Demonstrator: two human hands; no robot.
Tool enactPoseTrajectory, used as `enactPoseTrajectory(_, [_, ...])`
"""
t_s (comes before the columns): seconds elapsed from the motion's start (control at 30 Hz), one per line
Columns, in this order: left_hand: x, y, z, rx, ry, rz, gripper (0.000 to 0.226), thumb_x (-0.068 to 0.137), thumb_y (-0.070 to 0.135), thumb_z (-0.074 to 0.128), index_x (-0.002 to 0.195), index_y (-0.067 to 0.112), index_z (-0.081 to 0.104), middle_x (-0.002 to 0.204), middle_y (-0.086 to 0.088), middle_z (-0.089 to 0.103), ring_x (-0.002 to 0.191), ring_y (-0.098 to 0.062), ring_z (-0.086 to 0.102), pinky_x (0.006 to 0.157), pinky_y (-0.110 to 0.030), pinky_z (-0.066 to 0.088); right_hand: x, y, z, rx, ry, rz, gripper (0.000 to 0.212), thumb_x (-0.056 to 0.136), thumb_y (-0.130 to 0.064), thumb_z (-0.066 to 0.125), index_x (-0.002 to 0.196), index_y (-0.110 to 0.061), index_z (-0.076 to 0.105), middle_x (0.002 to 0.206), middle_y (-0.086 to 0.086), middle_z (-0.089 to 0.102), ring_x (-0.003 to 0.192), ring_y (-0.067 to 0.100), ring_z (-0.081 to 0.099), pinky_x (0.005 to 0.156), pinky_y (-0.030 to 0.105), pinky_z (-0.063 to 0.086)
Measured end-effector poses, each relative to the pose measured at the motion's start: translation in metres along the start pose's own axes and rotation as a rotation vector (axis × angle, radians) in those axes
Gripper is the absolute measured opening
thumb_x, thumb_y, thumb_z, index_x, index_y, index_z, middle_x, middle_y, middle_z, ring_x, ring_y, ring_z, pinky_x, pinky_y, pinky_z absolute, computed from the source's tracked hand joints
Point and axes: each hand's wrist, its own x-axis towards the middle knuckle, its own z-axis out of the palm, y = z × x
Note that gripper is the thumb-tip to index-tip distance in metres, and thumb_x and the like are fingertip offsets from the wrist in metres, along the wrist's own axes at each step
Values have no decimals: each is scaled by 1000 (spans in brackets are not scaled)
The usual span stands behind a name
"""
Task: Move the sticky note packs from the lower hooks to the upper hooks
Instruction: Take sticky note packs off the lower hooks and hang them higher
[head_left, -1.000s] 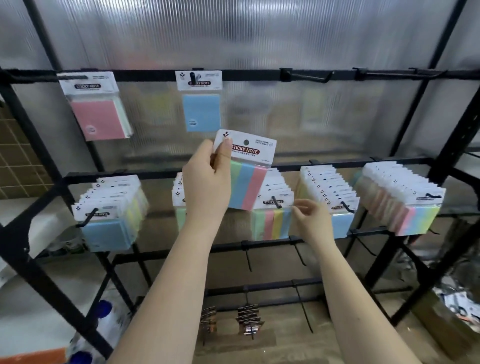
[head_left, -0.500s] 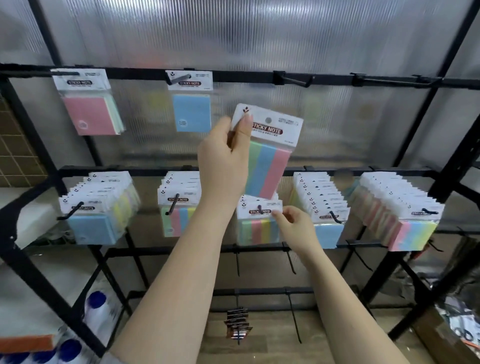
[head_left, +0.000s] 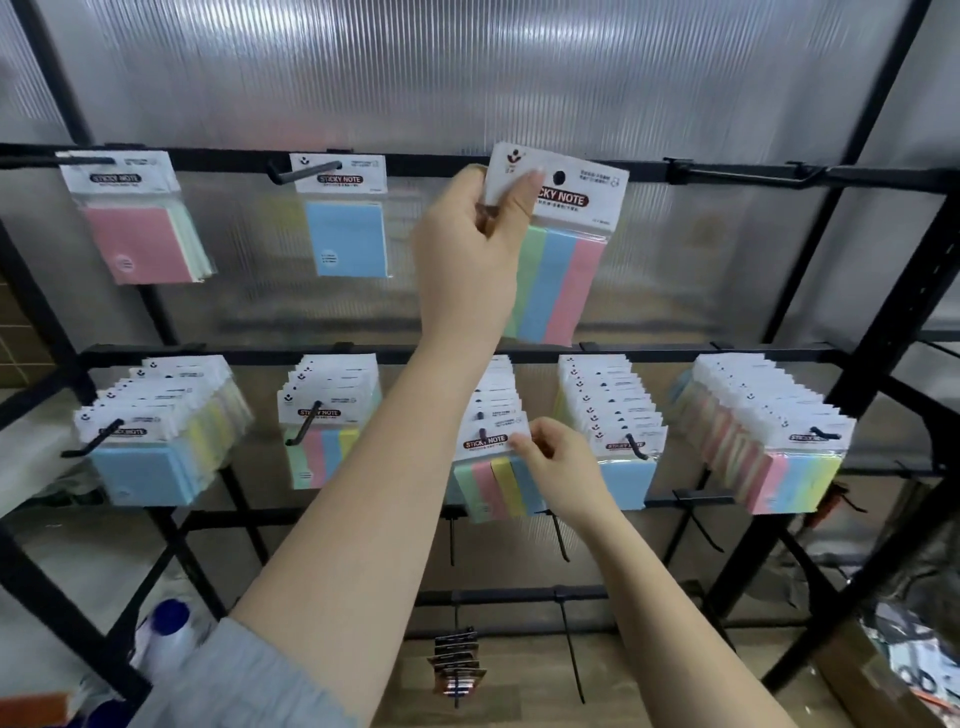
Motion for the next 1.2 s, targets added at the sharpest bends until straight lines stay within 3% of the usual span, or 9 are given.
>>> enactPoseTrajectory(0.07, [1,0,3,4,-1,4,27,92,28,60,75,8,55,66,10,60,60,-11,54,52,-24,40,0,-1,-2,-29,-5,-25,32,97,-26,51,66,-21,43,58,-11,38,55,4,35,53,18,27])
enactPoseTrajectory(0.27, [6,2,10,16,-17,16,30,92,24,60,67,13,49,54,17,45,51,4,45,49,-11,31,-3,-8,-6,-36,-40,-59,27,99,-28,46,81,-8,50,66,-8,46,61,7,40,55,20,31])
enactPoseTrajectory(0.5, [8,1,13,19,3,9,25,93,21,59,72,9,51,61,21,46,55,13,49,49,-6,34,-8,-18,-15,-5,-35,-128,33,98,-23,49,66,-27,41,55,-17,47,55,-3,42,55,12,34])
enactPoseTrajectory(0.63, [10,-6,14,21,-21,-3,28,93,22,59,67,15,48,57,18,45,52,9,48,48,-8,33,-12,-22,-24,88,-31,-120,34,97,-20,50,65,-25,43,56,-17,46,57,-1,40,56,14,32])
enactPoseTrajectory(0.73, [15,-15,16,31,-55,-21,29,93,23,58,68,16,48,58,15,46,51,7,46,49,-9,33,-12,-22,-34,165,20,-101,32,95,-20,52,65,-13,44,65,-3,46,66,11,43,63,28,34])
enactPoseTrajectory(0.83, [22,-27,18,33,-68,-45,28,94,26,57,69,16,49,60,14,47,52,7,45,50,-9,32,-11,-23,-45,245,99,-97,31,85,-30,51,69,-4,43,70,8,48,69,16,45,65,31,34])
enactPoseTrajectory(1.03, [37,-49,31,67,-77,-90,30,93,36,57,80,10,53,64,13,50,56,-1,44,50,-13,32,-8,-24,-71,418,300,-114,25,91,-5,51,66,-6,48,67,5,51,64,13,48,55,15,36])
enactPoseTrajectory(1.2, [51,-64,44,90,-45,-167,36,90,37,60,64,26,39,61,13,43,52,-1,36,46,-12,29,-1,-22,-84,502,393,-89,32,91,-3,49,61,-11,46,56,-4,51,50,4,47,46,11,34])
